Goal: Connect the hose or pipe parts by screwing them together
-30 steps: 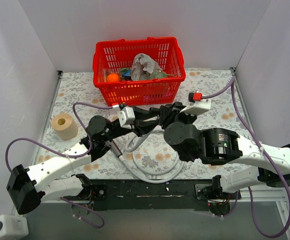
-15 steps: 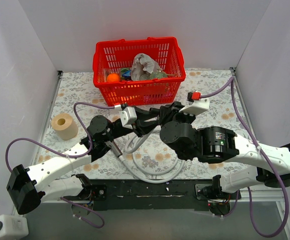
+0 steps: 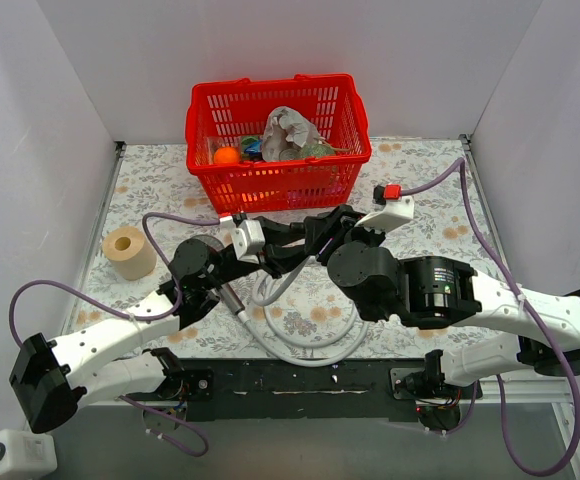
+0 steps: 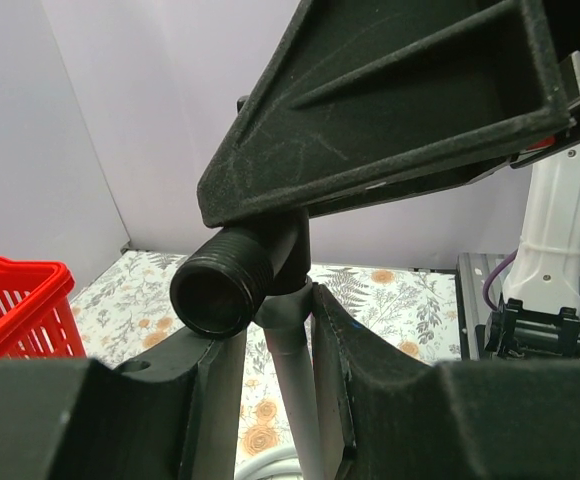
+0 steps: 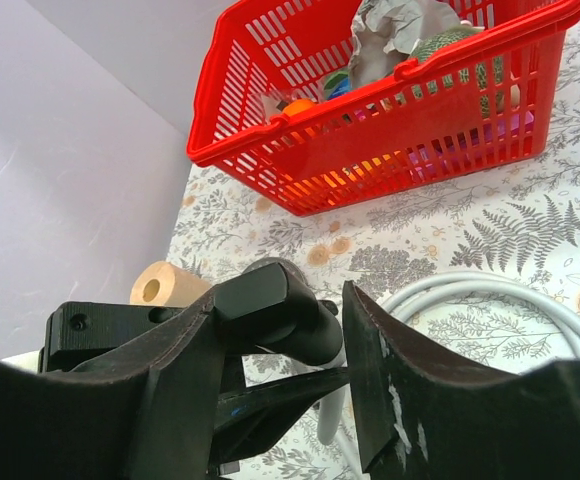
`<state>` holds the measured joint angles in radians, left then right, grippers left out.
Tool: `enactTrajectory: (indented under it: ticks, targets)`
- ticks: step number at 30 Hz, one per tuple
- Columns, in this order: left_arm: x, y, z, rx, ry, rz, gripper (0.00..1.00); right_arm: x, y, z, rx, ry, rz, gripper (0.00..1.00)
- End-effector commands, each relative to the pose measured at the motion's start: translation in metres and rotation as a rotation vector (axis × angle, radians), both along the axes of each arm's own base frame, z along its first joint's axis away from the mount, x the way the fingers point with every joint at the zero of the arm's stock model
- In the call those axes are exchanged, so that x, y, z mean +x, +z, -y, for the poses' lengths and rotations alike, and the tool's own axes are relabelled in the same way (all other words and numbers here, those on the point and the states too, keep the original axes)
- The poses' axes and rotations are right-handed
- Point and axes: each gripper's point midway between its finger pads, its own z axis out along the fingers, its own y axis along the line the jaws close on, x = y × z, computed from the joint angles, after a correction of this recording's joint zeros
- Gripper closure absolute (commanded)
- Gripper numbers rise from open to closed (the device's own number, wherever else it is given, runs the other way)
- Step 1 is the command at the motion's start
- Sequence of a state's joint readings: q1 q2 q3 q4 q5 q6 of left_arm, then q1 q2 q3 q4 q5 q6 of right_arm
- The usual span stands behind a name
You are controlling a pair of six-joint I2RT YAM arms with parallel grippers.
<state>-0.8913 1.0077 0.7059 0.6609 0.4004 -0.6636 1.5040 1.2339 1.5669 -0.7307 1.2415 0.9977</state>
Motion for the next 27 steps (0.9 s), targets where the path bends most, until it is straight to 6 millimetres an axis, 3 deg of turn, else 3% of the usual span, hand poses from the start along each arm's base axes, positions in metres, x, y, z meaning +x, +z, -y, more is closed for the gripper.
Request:
enactTrajectory:
  ticks: [1, 13, 27]
  targets:
    - [-0.034, 0.109, -0.046, -0.321, 0.022, 0.239, 1.00, -0.017, -0.040, -0.017, -0.142, 0.125, -0.067, 0.43]
    - [-0.035, 0.098, -0.047, -0.295, 0.019, 0.191, 1.00, -0.015, -0.019, -0.007, -0.058, 0.135, -0.021, 0.38]
    - [-0.040, 0.085, -0.041, -0.252, -0.017, 0.150, 1.00, -0.011, 0.025, -0.003, -0.010, 0.164, 0.100, 0.27]
